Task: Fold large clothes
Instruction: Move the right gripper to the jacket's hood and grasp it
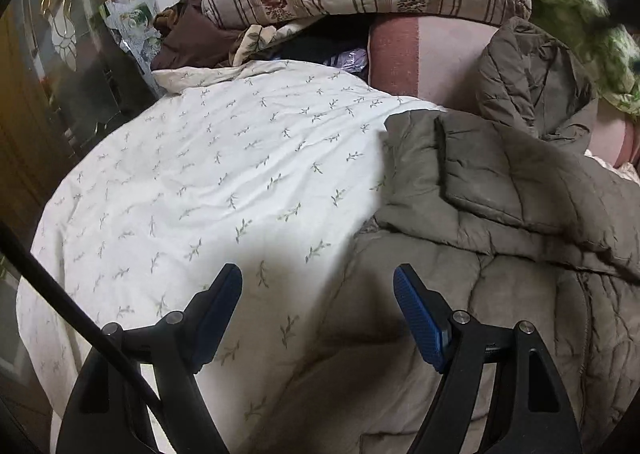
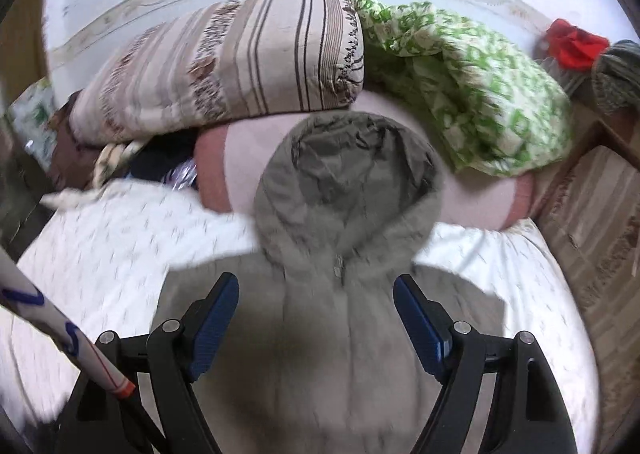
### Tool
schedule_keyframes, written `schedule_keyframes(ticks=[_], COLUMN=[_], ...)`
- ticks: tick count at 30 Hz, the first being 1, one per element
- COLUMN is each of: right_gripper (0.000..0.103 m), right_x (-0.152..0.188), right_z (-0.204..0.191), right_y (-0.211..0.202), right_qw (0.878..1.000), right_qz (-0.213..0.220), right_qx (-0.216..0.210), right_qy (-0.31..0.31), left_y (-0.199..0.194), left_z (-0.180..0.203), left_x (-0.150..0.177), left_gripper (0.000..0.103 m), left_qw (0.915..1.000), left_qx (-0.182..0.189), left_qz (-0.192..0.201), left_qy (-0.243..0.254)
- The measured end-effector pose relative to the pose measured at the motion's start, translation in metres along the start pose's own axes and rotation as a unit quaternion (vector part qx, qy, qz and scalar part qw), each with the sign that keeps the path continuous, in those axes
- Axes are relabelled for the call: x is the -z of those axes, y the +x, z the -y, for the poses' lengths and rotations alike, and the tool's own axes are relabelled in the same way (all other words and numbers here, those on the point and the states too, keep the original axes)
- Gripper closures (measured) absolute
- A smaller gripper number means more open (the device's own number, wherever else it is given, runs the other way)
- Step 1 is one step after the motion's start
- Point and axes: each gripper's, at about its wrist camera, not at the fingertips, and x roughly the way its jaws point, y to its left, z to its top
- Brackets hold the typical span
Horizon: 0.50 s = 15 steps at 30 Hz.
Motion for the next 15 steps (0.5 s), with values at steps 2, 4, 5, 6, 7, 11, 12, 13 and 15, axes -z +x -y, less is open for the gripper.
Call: schedule_keyframes(ticks=[2, 4, 5, 6, 7, 11, 12, 13, 15], right_gripper=[0.019, 0.019, 0.019, 0.019, 0.019, 0.019, 0.019, 0.019, 0.019], right_x=[-0.026, -0.053, -0.065, -0.073, -0.083, -0.107, -0.109, -0.112, -0.113], right_z=[-0.007, -0.015, -0.018, -0.020, -0.023, -0.030, -0.029, -0.029, -0.029], right_y=[0.029, 0.062, 0.078, 0.089, 0.103, 0.152, 0.160, 0.170, 0.185], right_qw=[1.000, 1.000, 0.999, 0.999, 0.999, 0.998, 0.997, 0.997, 0.996], right_qz=[-0.003, -0.011, -0.015, -0.016, -0.015, -0.024, -0.026, -0.029, -0.034], right_qx=[0.006, 0.018, 0.023, 0.029, 0.035, 0.053, 0.054, 0.055, 0.055], right_qy=[0.012, 0.019, 0.021, 0.023, 0.024, 0.037, 0.041, 0.047, 0.055], left_y=[0.005, 0.012, 0.016, 0.020, 0.024, 0.036, 0.038, 0.040, 0.042], left_z=[0.004, 0.010, 0.011, 0.012, 0.013, 0.012, 0.012, 0.012, 0.012], left_x=[-0.001, -0.001, 0.000, 0.000, 0.000, 0.003, 0.003, 0.004, 0.004], left_gripper=[0.026, 0.026, 0.026, 0.026, 0.026, 0.026, 0.026, 0.026, 0.026], left_qw=[0.9999, 0.9998, 0.9997, 0.9995, 0.9993, 0.9979, 0.9977, 0.9975, 0.9974], left_qx=[-0.006, -0.007, -0.005, -0.001, 0.003, 0.028, 0.030, 0.030, 0.031], left_qz=[0.001, -0.007, -0.012, -0.020, -0.028, -0.057, -0.060, -0.062, -0.064], left_qy=[0.009, 0.018, 0.020, 0.022, 0.022, 0.013, 0.011, 0.010, 0.009])
